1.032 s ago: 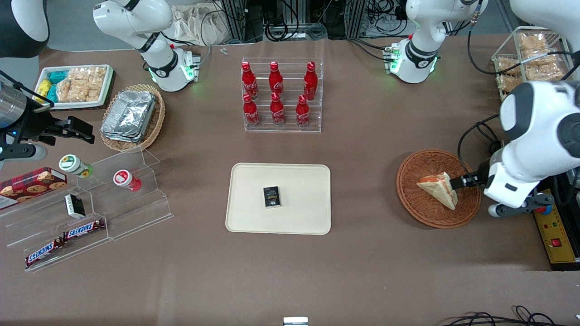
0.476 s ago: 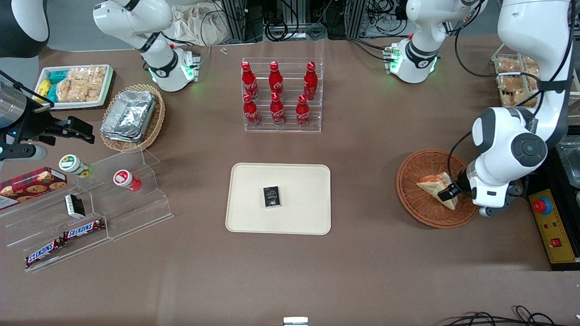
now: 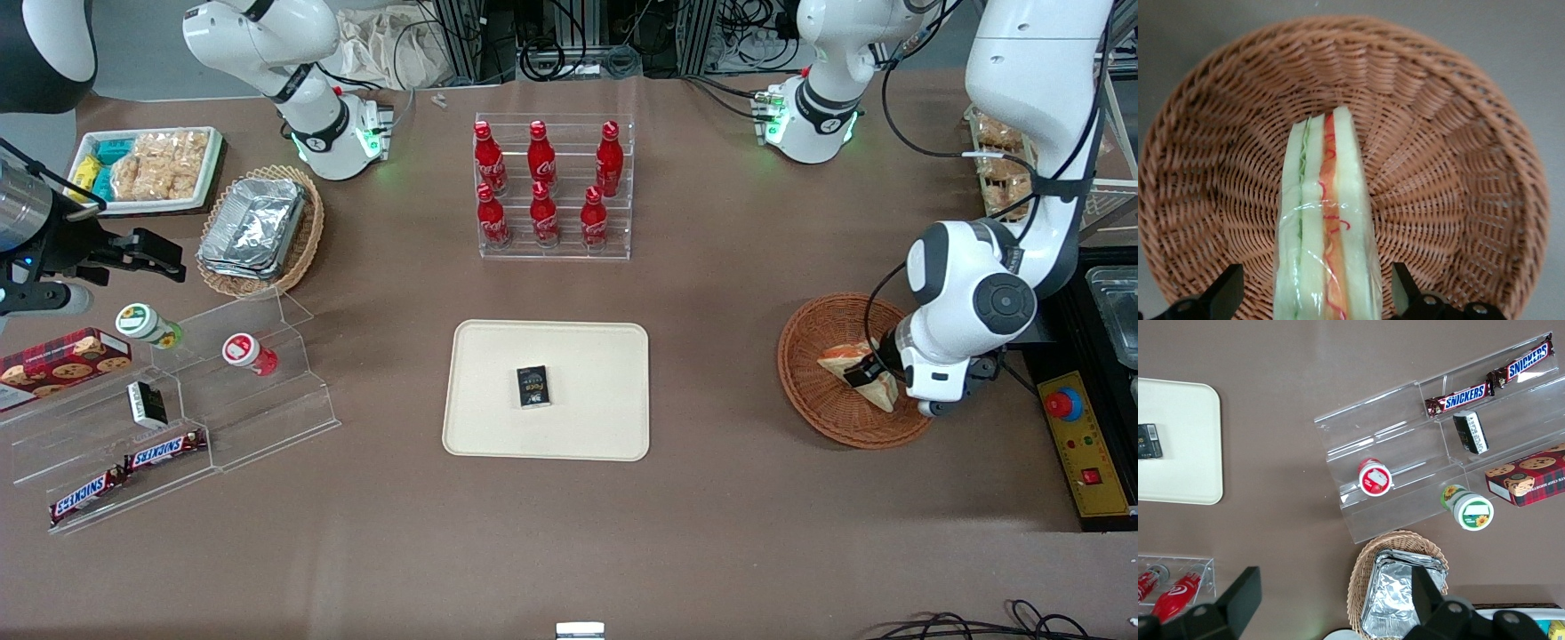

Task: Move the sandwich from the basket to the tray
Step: 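Close the left gripper on the sandwich's crust edge and lift it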

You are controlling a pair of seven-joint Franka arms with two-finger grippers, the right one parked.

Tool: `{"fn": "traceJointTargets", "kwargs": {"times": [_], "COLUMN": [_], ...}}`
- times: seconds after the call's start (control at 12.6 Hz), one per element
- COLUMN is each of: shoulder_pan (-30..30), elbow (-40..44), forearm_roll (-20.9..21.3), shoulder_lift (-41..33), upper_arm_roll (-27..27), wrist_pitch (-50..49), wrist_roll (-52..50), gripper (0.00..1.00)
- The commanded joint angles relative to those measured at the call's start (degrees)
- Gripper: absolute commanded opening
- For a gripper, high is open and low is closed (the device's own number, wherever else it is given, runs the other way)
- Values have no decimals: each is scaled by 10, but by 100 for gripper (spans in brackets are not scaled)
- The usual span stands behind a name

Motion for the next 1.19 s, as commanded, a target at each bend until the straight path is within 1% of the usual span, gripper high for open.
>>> {"fn": "traceJointTargets", "kwargs": {"times": [0.0,0.08,0.32,0.63,0.71,0.79,0.95,1.11], "shoulder_pan": [3,3,0,0,-1,0,0,0], "elbow": [8,23,61,159,191,234,331,423], "forearm_roll": [10,10,10,6,6,3,-14,-11], "shoulder_lift": [18,26,31,33,32,34,39,62], "upper_arm_roll": [-2,-3,-6,-7,-12,-30,-46,-96], "wrist_pitch": [21,16,-6,-143,-180,-223,-330,-407], "wrist_roll": [-61,-84,-92,-85,-88,-92,-91,-85], "gripper": [36,0,0,0,0,0,0,0]}}
